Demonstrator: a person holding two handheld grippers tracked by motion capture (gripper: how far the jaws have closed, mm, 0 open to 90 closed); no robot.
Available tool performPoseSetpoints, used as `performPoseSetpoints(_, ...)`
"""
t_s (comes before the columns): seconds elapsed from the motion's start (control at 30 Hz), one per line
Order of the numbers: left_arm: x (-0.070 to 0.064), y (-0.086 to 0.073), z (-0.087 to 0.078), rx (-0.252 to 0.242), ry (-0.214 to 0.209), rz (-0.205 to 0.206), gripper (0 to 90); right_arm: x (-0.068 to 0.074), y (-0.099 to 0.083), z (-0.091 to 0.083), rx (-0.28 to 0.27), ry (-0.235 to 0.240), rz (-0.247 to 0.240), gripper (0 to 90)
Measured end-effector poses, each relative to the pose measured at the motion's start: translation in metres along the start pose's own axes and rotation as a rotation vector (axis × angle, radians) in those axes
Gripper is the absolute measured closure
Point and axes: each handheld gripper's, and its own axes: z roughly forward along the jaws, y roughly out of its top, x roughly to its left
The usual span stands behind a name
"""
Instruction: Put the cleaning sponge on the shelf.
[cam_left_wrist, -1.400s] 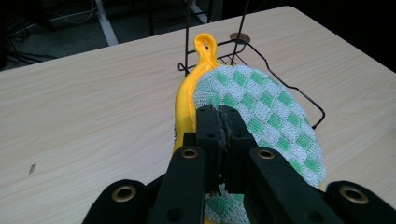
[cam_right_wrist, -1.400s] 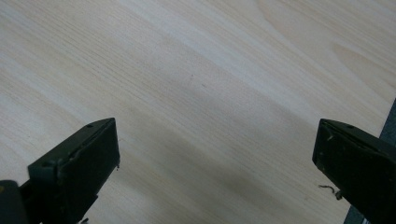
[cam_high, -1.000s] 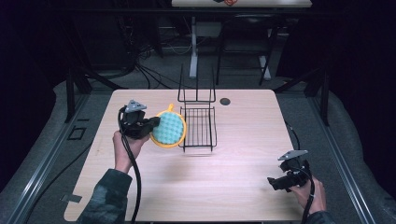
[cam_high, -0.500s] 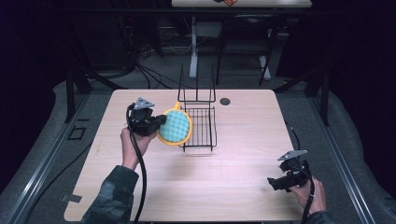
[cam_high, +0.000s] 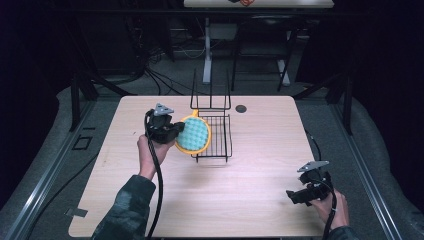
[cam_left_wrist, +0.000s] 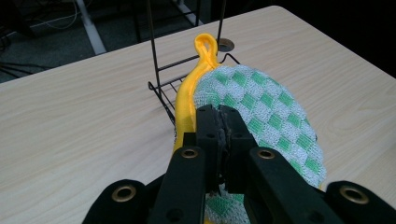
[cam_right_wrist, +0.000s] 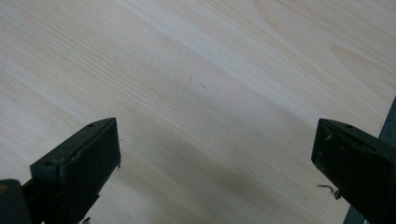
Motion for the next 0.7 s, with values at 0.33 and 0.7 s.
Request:
performPoseSetpoints(0.33,-0.005,0.001,0.013,-0.012,-0.005,-0.011,87.9,0.001,0.000,0.001,-0.002,0.009,0.000,0.8)
performPoseSetpoints(0.7,-0.012,-0.001,0.024,-0.038,0.018,-0.015,87.8,0.001,0.000,0.000,0.000,0.012,0.000,0.8)
